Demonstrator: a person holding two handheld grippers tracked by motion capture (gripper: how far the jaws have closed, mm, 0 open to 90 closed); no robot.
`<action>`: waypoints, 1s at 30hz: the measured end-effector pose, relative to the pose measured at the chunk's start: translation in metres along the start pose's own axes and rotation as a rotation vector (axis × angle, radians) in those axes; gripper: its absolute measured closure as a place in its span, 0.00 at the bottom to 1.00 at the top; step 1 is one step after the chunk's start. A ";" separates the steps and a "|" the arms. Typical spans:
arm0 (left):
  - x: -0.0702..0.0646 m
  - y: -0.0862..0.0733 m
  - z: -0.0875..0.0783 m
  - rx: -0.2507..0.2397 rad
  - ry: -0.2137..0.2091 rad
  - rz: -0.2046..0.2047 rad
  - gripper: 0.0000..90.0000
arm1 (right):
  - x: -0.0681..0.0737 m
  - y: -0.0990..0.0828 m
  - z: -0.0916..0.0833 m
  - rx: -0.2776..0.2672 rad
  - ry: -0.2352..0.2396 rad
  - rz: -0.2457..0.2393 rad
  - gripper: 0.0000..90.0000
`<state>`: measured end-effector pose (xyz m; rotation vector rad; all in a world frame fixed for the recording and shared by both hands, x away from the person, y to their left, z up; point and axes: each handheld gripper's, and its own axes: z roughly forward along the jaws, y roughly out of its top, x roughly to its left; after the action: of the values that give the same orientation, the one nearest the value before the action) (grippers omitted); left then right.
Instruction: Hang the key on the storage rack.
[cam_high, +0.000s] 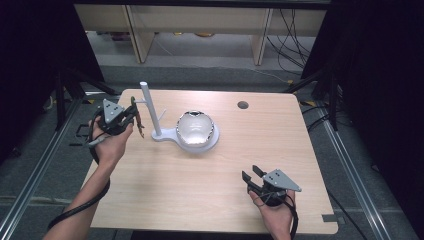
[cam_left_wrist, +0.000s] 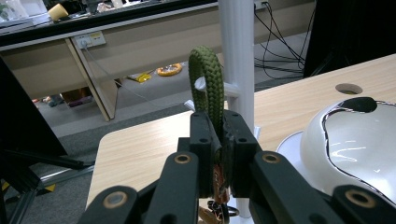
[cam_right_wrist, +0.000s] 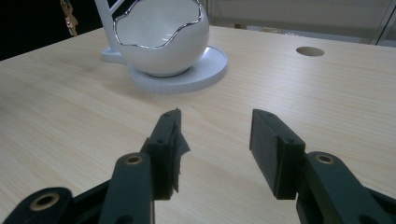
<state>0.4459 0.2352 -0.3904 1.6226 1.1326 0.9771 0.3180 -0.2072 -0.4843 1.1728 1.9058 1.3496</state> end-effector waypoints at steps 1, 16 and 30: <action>0.000 0.000 0.000 0.001 0.000 0.000 0.93 | 0.001 0.000 -0.001 0.005 -0.003 0.014 0.61; -0.003 -0.001 0.006 0.017 -0.008 0.023 0.93 | -0.001 -0.001 0.000 0.006 0.001 0.003 0.60; -0.005 -0.005 0.011 0.028 -0.020 0.029 0.93 | -0.001 -0.001 -0.001 0.007 0.000 0.000 0.60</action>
<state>0.4540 0.2286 -0.3986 1.6722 1.1164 0.9658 0.3175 -0.2088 -0.4847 1.1761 1.9121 1.3442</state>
